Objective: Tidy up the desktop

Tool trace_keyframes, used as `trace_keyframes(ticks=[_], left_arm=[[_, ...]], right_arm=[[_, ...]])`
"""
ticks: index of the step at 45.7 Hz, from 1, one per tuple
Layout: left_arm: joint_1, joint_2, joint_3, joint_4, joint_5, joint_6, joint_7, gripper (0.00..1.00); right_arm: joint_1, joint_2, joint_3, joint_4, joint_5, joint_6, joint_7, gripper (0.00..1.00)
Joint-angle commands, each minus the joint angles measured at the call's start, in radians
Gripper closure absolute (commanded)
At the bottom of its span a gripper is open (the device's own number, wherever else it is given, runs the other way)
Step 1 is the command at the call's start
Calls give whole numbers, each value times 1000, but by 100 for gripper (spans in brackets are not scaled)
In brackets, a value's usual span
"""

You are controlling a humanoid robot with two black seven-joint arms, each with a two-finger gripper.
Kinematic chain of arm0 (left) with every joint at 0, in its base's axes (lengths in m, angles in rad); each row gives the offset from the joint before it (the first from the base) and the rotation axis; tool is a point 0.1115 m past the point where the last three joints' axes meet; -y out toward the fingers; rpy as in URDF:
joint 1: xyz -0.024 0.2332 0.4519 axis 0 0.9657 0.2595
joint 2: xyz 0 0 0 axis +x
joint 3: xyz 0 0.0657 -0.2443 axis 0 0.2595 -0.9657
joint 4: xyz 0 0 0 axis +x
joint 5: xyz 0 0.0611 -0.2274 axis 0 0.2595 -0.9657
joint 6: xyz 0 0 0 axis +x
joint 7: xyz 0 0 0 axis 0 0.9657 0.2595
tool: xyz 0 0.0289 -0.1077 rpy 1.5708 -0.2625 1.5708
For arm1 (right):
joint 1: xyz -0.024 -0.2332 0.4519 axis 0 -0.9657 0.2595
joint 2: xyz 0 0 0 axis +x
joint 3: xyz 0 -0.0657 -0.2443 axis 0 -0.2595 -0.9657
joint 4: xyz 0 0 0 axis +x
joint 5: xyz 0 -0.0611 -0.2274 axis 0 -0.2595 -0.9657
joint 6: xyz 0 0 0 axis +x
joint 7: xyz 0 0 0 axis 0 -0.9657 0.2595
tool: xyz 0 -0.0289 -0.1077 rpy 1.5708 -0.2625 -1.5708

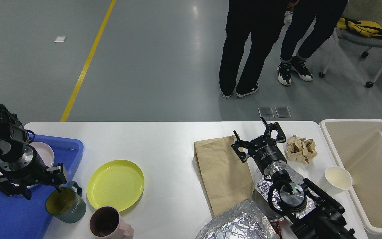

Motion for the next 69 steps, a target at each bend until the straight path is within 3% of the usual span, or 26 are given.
trace_keyframes(ticks=[1, 6, 15, 28, 36, 46, 63, 69], left_arm=[[6, -5, -6, -33, 1, 7, 5, 23], [22, -5, -8, -46, -1, 32, 5, 24], [49, -3, -11, -90, -4, 159, 7, 24], [87, -7, -63, -92, -64, 213, 53, 24], [124, -8, -89, -92, -65, 270, 59, 24], [144, -8, -103, -92, -67, 329, 59, 35], [204, -8, -133, -92, -94, 425, 59, 39], [207, -8, -135, -92, -94, 434, 59, 49]], right_arm=[[0, 0, 0, 0, 0, 0, 0, 0], [0, 0, 0, 0, 0, 0, 0, 0], [0, 0, 0, 0, 0, 0, 0, 0], [0, 0, 0, 0, 0, 0, 0, 0], [0, 0, 0, 0, 0, 0, 0, 0], [0, 0, 0, 0, 0, 0, 0, 0], [0, 0, 0, 0, 0, 0, 0, 0], [0, 0, 0, 0, 0, 0, 0, 0]])
